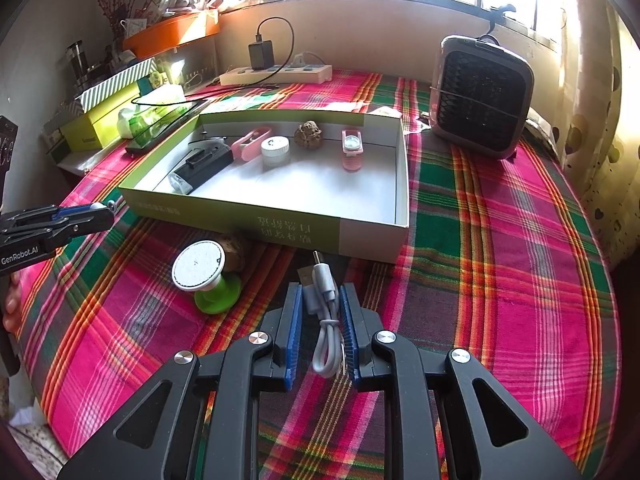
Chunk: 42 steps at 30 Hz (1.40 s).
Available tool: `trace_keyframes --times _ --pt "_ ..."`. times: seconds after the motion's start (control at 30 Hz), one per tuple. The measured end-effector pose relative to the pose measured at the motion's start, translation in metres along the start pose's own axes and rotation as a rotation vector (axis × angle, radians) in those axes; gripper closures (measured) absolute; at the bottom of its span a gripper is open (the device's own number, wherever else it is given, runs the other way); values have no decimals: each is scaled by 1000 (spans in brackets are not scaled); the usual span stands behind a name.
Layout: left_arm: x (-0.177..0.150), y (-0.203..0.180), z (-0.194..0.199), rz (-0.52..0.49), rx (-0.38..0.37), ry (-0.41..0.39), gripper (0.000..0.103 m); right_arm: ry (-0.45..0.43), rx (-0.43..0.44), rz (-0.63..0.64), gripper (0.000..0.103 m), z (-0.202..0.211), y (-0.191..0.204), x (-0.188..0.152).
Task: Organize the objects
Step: 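Lift the white knob in the left gripper and cable in the right gripper into the box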
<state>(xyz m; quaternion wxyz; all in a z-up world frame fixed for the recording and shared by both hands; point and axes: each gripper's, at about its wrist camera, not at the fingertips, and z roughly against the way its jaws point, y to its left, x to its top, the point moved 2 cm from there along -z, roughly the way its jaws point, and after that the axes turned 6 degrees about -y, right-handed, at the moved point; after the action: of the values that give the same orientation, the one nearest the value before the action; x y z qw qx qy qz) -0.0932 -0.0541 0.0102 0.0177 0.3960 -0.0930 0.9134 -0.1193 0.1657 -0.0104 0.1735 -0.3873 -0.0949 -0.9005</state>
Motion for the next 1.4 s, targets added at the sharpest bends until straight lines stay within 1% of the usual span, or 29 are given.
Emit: trace_keyframes --times 0.4,0.67,1.03,1.4 --pt "20 -21 0 -38 -38 -35 81 -40 5 -19 83 10 -3 17" --pt "39 -38 -11 -75 -72 -45 81 -52 -1 -32 83 3 -6 33" --pt "56 -52 -30 -103 -95 -37 81 -49 1 -12 83 -13 -6 55" --pt "65 -58 -59 -109 -100 -9 81 -14 24 9 83 -46 -5 78"
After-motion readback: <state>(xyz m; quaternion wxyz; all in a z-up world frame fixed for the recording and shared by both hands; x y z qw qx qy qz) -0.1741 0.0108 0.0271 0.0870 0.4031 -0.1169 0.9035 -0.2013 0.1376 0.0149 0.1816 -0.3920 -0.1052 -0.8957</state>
